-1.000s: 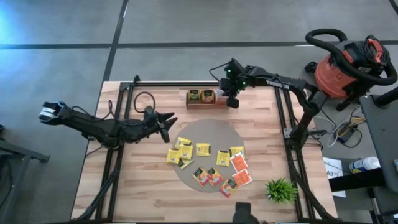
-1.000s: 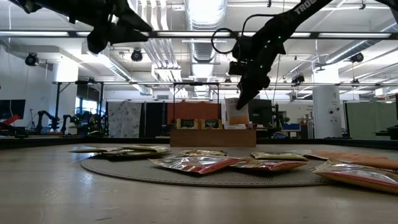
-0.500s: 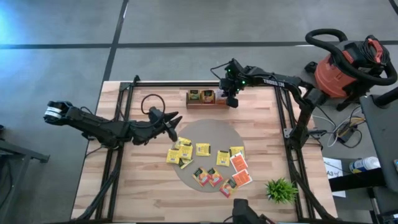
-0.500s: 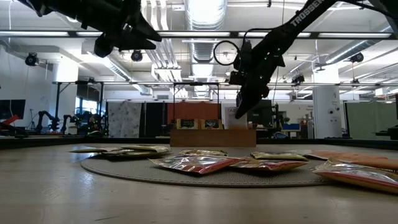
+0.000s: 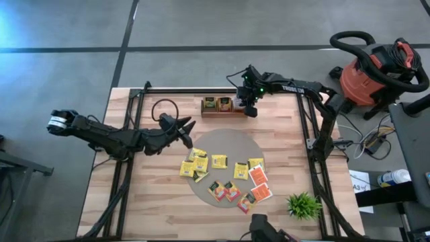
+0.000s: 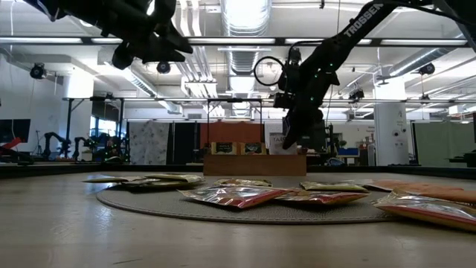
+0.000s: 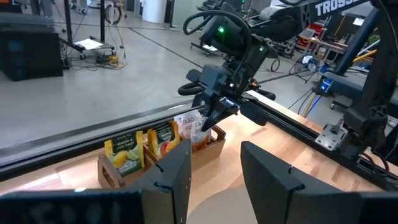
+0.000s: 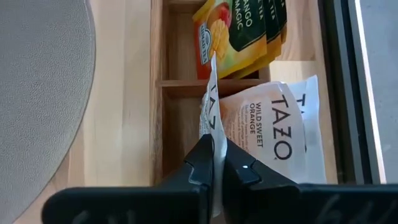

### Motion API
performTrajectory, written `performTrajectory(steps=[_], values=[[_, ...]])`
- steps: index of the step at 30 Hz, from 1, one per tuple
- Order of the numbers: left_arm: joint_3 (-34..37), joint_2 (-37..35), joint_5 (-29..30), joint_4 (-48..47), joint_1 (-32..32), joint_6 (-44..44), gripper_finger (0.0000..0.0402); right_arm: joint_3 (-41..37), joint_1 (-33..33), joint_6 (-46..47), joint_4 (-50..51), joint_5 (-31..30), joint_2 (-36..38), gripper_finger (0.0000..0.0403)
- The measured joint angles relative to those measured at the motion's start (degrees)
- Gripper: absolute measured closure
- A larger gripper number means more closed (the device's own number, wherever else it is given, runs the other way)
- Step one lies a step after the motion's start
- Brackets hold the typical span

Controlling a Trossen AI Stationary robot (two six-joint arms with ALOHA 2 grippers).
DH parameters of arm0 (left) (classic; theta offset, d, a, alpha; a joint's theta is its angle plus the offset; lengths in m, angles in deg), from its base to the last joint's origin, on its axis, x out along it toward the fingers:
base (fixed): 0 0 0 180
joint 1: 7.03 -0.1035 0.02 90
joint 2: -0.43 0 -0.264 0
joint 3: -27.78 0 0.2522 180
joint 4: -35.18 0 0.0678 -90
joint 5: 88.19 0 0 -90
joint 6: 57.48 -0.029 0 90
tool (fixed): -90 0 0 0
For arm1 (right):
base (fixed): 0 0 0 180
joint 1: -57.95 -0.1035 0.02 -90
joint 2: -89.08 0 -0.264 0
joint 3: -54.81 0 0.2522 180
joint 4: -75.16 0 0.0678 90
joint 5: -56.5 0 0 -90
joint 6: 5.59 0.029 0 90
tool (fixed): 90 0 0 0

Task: Pick & Place Tea
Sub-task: Put the top left white tea bag into the right compartment of the wooden organizer, then put the yellow tea bag into the left compartment of the wooden organizer

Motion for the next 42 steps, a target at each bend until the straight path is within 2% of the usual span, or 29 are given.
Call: performTrajectory(steps=[4,7,9,16,30,37,42], values=[[0.0,0.0,0.0,-0.3,-0.3,-0.1,0.0268,0.0,0.0,0.0,-0.3,-1.1,0.0,0.0376],[0.0,0.0,0.0,-0.3,-0.6,-0.1,0.0268,0.0,-0.1,0.5,-0.5,-6.7,0.0,0.0366],[0.0,0.0,0.0,-0.3,-0.7,-0.1,0.0268,0.0,0.0,0.9,-0.4,-8.4,0.0,0.0363],[0.0,0.0,-0.1,-0.3,-0.9,-0.1,0.0268,0.1,-0.1,0.6,-0.6,-8.5,0.7,0.0358],[0.0,0.0,-0.1,-0.4,-1.0,-0.1,0.0268,0.5,0.0,2.9,-0.4,-9.3,1.1,0.0318],[0.0,0.0,-0.1,-0.4,-1.0,-0.1,0.0268,4.7,0.0,1.9,1.9,-18.2,2.5,0.0296],[0.0,0.0,-0.1,-0.8,-1.0,-0.4,0.0268,7.1,0.0,1.2,1.7,-18.2,6.7,0.0304]])
